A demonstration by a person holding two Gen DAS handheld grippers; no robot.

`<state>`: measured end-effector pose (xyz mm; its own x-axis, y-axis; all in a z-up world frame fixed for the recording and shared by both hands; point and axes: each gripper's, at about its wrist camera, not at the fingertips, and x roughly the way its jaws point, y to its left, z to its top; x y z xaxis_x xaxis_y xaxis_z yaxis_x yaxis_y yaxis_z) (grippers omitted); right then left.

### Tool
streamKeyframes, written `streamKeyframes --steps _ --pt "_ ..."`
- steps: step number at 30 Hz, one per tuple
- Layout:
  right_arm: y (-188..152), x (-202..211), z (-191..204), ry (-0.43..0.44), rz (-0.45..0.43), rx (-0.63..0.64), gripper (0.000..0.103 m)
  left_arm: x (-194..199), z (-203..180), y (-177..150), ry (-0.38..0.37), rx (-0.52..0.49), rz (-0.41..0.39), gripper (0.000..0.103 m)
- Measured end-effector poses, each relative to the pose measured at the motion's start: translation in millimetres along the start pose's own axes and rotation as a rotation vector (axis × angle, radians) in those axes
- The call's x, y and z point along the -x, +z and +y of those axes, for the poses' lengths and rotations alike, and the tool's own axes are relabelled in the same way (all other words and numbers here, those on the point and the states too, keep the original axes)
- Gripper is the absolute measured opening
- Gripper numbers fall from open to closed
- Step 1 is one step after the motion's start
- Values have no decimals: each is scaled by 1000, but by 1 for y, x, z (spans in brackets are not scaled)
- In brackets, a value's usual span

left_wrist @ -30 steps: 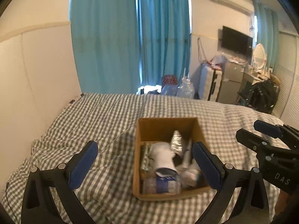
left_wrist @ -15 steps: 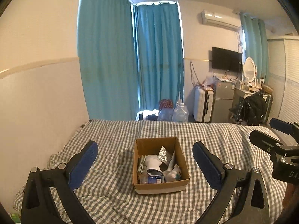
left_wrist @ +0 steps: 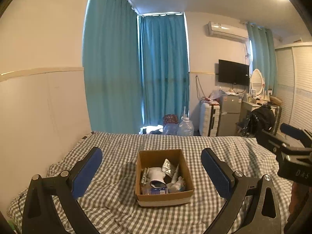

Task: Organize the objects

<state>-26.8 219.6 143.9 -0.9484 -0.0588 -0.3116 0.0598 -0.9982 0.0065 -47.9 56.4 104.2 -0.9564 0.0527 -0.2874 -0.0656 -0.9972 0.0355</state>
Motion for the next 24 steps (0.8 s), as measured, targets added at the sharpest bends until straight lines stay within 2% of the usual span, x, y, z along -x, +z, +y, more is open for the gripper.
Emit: streamKeyframes --steps 3,6,9,13,19,24 --pt "-12 -17 -5 -21 -24 -14 103 -16 2 -22 16 12 -2 103" --pt "-35 -42 -7 -43 -30 10 103 -39 7 -50 30 34 36 103" --pt "-62 -72 -7 -58 11 35 103 -59 8 -69 43 33 80 103" --pt "-84 -100 -8 -49 72 26 103 -63 5 -80 58 14 75 103" --pt "-87 -99 -1 -40 67 47 103 -59 4 -86 40 36 92 103" --pt "-90 -96 0 -51 72 56 103 -58 7 -86 59 43 97 103"
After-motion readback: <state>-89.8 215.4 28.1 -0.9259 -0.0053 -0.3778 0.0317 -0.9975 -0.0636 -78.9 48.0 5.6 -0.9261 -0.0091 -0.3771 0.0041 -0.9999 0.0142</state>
